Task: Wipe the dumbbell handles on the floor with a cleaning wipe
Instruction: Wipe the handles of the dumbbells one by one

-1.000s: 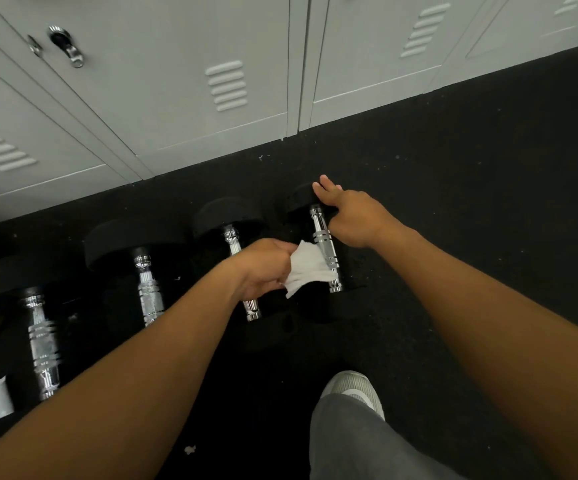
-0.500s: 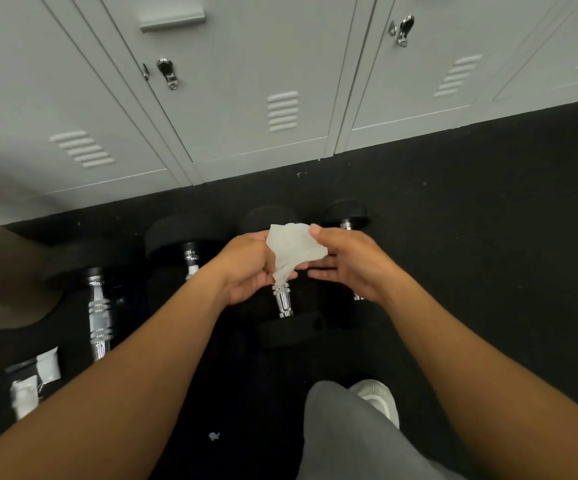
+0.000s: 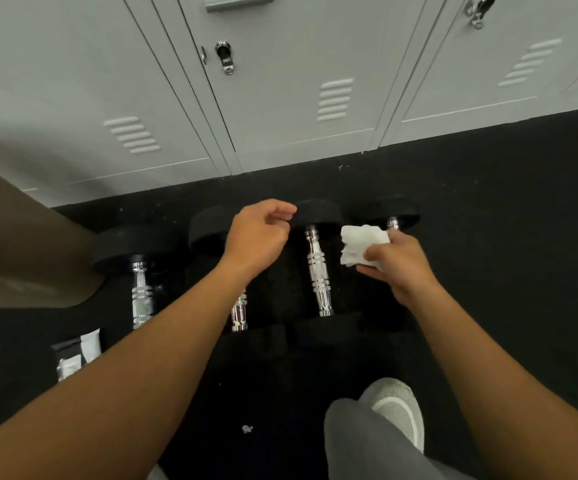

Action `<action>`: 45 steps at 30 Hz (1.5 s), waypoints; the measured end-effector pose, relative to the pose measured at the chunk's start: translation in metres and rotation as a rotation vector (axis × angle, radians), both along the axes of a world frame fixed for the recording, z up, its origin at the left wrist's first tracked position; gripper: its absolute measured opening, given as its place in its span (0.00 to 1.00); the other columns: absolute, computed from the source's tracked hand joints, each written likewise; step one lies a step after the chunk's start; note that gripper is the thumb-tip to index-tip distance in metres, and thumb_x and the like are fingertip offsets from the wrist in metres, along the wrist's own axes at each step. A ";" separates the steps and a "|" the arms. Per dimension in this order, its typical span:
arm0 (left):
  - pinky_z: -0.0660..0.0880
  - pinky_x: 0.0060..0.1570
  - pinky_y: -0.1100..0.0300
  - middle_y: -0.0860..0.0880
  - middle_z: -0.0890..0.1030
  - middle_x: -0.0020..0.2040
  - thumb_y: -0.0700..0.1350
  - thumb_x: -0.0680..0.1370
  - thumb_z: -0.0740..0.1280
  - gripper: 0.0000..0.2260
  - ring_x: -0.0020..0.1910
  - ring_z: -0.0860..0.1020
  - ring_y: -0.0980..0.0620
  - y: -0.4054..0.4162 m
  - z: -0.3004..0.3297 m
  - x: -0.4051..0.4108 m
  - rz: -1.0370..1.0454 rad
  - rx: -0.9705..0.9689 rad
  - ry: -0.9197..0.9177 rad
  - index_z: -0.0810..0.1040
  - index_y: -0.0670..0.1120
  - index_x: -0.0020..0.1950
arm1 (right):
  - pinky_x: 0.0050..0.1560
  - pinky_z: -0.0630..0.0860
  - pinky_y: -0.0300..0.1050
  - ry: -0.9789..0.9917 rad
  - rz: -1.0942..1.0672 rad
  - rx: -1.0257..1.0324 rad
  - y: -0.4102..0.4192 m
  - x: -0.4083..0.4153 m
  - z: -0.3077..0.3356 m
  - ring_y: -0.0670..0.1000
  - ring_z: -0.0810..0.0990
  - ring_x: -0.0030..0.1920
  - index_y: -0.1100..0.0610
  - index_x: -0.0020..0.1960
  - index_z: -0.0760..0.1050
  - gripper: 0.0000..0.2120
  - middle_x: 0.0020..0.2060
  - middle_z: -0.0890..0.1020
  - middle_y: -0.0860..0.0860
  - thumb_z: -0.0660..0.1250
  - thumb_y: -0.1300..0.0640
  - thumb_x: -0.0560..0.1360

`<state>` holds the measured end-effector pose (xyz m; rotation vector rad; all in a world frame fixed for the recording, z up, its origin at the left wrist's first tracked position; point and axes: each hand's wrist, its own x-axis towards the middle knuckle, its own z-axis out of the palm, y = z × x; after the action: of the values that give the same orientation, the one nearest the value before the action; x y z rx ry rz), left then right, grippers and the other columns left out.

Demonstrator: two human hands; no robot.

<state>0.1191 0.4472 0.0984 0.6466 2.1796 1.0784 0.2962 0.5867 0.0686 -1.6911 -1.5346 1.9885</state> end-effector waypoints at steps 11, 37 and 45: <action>0.61 0.71 0.61 0.56 0.73 0.71 0.47 0.80 0.67 0.18 0.72 0.68 0.56 0.032 -0.052 0.003 -0.226 -0.060 0.300 0.75 0.56 0.70 | 0.46 0.83 0.53 -0.192 0.120 -0.059 -0.020 -0.040 -0.030 0.55 0.85 0.37 0.57 0.40 0.81 0.09 0.34 0.85 0.54 0.71 0.54 0.64; 0.66 0.60 0.66 0.52 0.80 0.64 0.43 0.74 0.74 0.18 0.64 0.76 0.53 0.037 -0.039 -0.012 -0.163 -0.095 0.181 0.81 0.53 0.63 | 0.66 0.67 0.51 -0.395 0.781 0.357 -0.078 -0.062 -0.012 0.62 0.65 0.73 0.65 0.79 0.44 0.33 0.79 0.52 0.61 0.55 0.61 0.79; 0.67 0.60 0.66 0.52 0.80 0.63 0.42 0.74 0.74 0.17 0.63 0.77 0.54 0.042 -0.038 -0.008 -0.168 -0.098 0.181 0.81 0.53 0.63 | 0.52 0.74 0.49 -0.370 0.675 0.295 -0.051 -0.077 -0.017 0.60 0.77 0.60 0.63 0.70 0.65 0.22 0.64 0.74 0.62 0.57 0.62 0.76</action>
<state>0.1110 0.4892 0.0604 0.8944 2.2673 0.8496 0.2187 0.5353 0.0513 -1.6117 -2.6614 1.5833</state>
